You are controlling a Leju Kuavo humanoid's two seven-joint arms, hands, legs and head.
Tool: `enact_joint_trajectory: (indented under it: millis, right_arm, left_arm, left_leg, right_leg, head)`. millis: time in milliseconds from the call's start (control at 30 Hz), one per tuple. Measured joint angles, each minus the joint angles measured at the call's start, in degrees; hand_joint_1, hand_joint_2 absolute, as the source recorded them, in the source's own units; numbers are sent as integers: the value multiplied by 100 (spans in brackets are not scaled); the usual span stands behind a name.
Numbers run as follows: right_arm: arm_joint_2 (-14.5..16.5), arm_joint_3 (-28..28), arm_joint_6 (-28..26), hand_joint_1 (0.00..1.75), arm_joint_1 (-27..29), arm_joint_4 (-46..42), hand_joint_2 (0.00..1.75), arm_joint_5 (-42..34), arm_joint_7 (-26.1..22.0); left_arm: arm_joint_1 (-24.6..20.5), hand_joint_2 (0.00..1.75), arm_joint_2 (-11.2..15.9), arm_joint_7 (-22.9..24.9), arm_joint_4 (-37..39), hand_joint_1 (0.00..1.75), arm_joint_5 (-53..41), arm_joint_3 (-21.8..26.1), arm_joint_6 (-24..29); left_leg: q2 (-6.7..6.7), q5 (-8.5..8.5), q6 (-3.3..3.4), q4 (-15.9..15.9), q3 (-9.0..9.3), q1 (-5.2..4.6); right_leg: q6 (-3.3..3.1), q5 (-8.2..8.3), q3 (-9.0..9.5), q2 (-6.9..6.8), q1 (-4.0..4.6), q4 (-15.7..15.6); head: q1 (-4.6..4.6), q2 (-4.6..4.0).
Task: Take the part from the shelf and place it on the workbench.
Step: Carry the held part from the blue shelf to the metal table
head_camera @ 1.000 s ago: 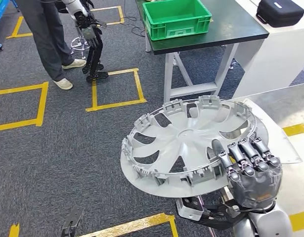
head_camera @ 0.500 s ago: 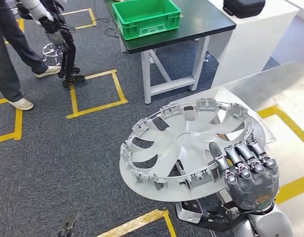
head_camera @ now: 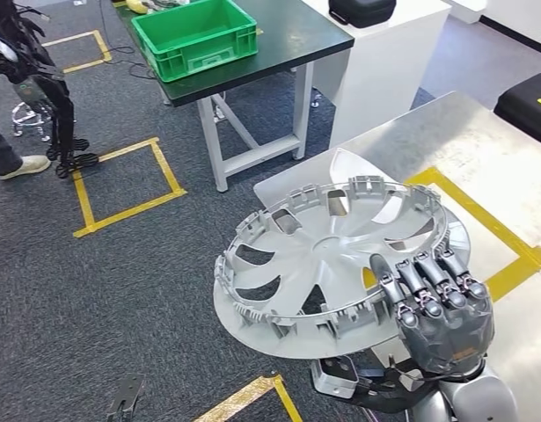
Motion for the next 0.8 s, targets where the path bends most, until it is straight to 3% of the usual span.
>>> enact_joint_trajectory:
  millis: [67, 133, 200, 267, 300, 333, 367, 433, 500, 567, 600, 667, 733, 767, 800]
  right_arm:
    - [1, -2, 0, 175, 10, 0, 175, -1, 2]
    - [1, -2, 0, 175, 17, -1, 175, -1, 10]
    - [1, -1, 0, 175, 11, -2, 175, -1, 24]
    - [1, -1, 0, 175, 12, 1, 175, -1, 38]
    - [1, -1, 0, 175, 17, 2, 175, -1, 44]
    - [1, -1, 0, 175, 20, 2, 175, -1, 48]
    - [1, -1, 0, 175, 22, 2, 175, -1, 50]
    - [1, -2, 0, 175, 14, 2, 175, -1, 51]
    - [1, -2, 0, 175, 6, 2, 175, -1, 51]
    - [1, -3, 0, 175, 9, 2, 175, -1, 51]
    - [1, -3, 0, 175, 13, 2, 175, -1, 51]
    - [2, -3, 0, 175, 9, 2, 175, -1, 51]
    - [4, -3, 0, 175, 6, 3, 175, 1, 51]
    - [5, -3, 0, 175, 8, 4, 175, 1, 51]
    - [5, -3, 0, 175, 10, 5, 175, 0, 51]
  left_arm:
    - [-4, 175, -8, 3, 1, 0, -15, 1, -1]
    - [-17, 175, -17, 6, 1, 0, -27, 3, 1]
    - [-18, 175, -13, 9, 1, 0, -42, 6, 3]
    - [1, 175, -7, 15, 2, 0, -53, 13, 3]
    - [7, 175, -8, 20, 2, 0, -57, 19, 2]
    - [8, 175, -10, 24, 3, 0, -59, 28, -1]
    - [7, 175, -14, 28, 3, 0, -60, 36, -7]
    - [6, 175, -19, 51, 3, 0, -63, 51, -30]
    - [7, 175, -21, 86, 4, 0, -69, 58, -60]
    - [4, 175, -30, 109, 5, 0, -79, 61, -81]
    - [-2, 175, -36, 115, 5, 0, -84, 62, -86]
    - [-11, 175, -43, 120, 6, 0, -92, 61, -88]
    - [5, 175, -51, 122, 10, 0, -93, 61, -90]
    - [19, 175, -55, 125, 14, 0, -94, 61, -90]
    - [32, 175, -58, 128, 18, 0, -95, 62, -90]
  left_leg:
    - [66, -4, 37, -46, 10, -15]
    - [178, 34, 111, -102, 23, -11]
    - [301, 51, 161, -134, 30, -14]
    - [438, 45, 176, -132, 25, -26]
    - [509, 41, 178, -131, 24, -28]
    - [573, 37, 175, -130, 24, -28]
    - [630, 29, 167, -128, 30, -27]
    - [728, 1, 126, -113, 48, -46]
    - [816, -23, 72, -94, 61, -79]
    - [910, -35, 28, -91, 80, -85]
    - [900, -67, -1, -72, 88, -73]
    - [706, -285, -59, 221, -20, -47]
    - [486, -667, -82, 975, -357, -35]
    - [450, -811, -82, 1365, -542, -34]
    - [437, -850, -76, 1603, -664, -34]
  right_leg:
    - [79, 22, -56, 78, -24, -9]
    - [129, -73, -156, -106, -20, 111]
    - [154, -381, -425, -414, -7, 662]
    - [179, -682, -771, -515, -11, 1399]
    - [188, -707, -852, -526, -13, 1576]
    - [194, -629, -822, -542, -14, 1532]
    - [193, -467, -673, -581, -14, 1262]
    - [174, -167, -213, -797, 8, 451]
    - [121, -83, 43, -934, 40, 7]
    - [53, -87, 47, -847, 54, -20]
    - [21, -77, 48, -792, 49, -28]
    - [-46, -54, 59, -690, 26, -48]
    - [-89, -45, 62, -577, 23, -51]
    - [-100, -44, 62, -508, 29, -49]
    - [-104, -42, 63, -432, 36, -45]
  head:
    - [1, 0]
    - [16, 0]
    - [34, 0]
    - [40, 1]
    - [42, 0]
    - [43, 0]
    - [43, 0]
    - [45, -1]
    - [33, 1]
    - [20, 1]
    - [18, 0]
    - [1, 0]
    - [-20, -1]
    - [-24, 0]
    - [-23, -1]
